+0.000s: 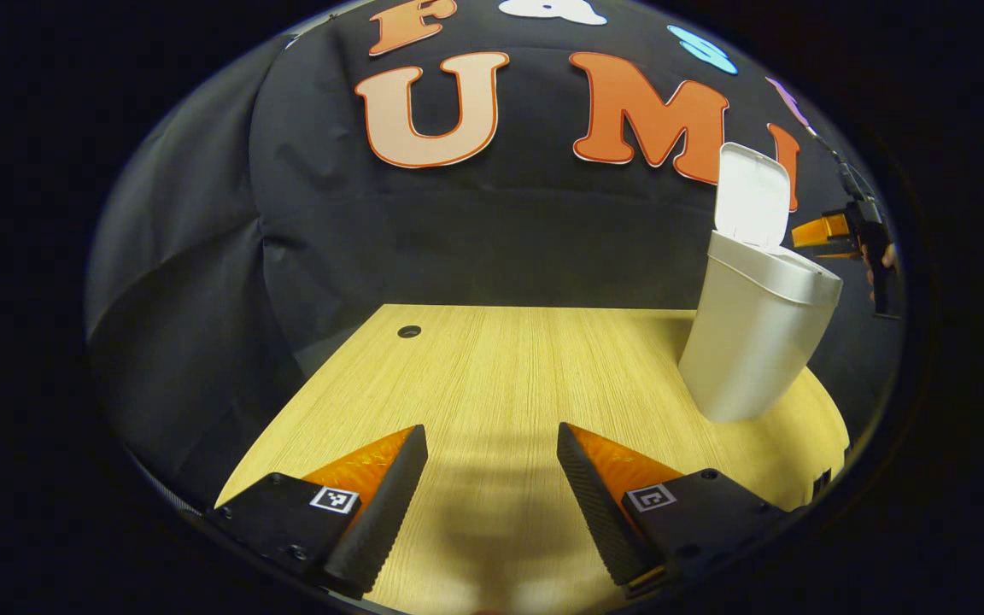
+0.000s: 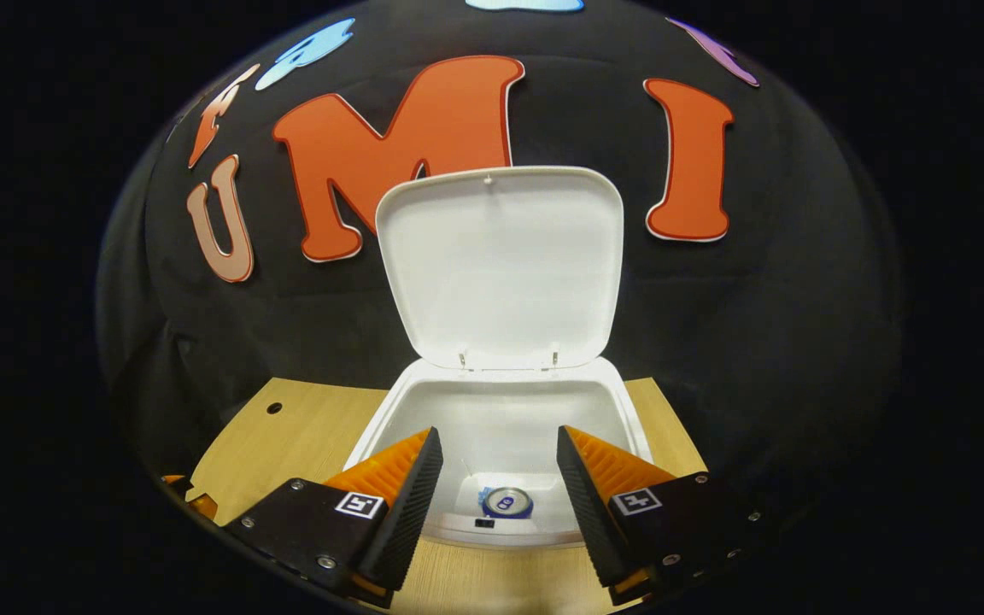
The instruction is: Press the lid of the desktop garbage bin to open it, pick up the crumpled paper on the desktop and throw it into the bin, then pick up the pop can on the desktop and drop it into the bin, and finally close the garbage bin lid.
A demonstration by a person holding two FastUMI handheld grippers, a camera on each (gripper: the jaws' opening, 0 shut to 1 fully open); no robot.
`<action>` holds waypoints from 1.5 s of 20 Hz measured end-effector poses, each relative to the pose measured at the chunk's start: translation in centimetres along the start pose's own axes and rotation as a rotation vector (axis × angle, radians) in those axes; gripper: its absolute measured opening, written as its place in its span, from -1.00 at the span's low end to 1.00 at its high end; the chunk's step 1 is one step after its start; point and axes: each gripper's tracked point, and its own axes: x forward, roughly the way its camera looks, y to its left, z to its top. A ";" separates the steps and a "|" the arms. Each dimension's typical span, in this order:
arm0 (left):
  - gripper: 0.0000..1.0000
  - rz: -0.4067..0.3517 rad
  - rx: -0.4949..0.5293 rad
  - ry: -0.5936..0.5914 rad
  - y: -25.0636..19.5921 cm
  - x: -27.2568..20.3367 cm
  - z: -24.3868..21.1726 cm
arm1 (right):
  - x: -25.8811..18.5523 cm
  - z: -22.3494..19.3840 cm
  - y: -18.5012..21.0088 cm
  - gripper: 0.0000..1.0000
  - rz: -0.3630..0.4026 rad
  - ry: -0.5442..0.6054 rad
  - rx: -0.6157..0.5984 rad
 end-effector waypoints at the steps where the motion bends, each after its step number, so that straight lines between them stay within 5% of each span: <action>1: 0.96 -0.002 -0.002 -0.001 0.0 0.1 0.0 | -0.2 0.6 0.0 0.63 -0.003 -0.009 -0.009; 12: 0.96 -0.015 -0.015 -0.008 0.2 0.5 0.0 | -1.0 9.6 -0.8 0.76 -0.040 -0.137 -0.123; 30: 0.96 0.033 -0.061 0.031 1.8 1.4 -1.7 | 2.6 19.6 0.2 0.77 -0.035 -0.258 -0.113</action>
